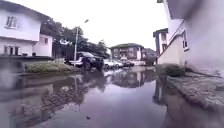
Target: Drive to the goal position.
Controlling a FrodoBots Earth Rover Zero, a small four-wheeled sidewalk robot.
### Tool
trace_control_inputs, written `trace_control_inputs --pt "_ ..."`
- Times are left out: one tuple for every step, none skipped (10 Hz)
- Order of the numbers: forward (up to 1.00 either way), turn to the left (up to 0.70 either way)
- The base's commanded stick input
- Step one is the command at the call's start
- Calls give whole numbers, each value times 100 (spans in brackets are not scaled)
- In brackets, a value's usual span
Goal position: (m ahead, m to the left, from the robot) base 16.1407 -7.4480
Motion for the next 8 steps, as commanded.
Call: trace_control_inputs --pt "70 0" --pt "70 0" --pt "70 0" --pt "70 0" --pt "70 0" --pt "70 0" --pt "70 0" --pt "70 0"
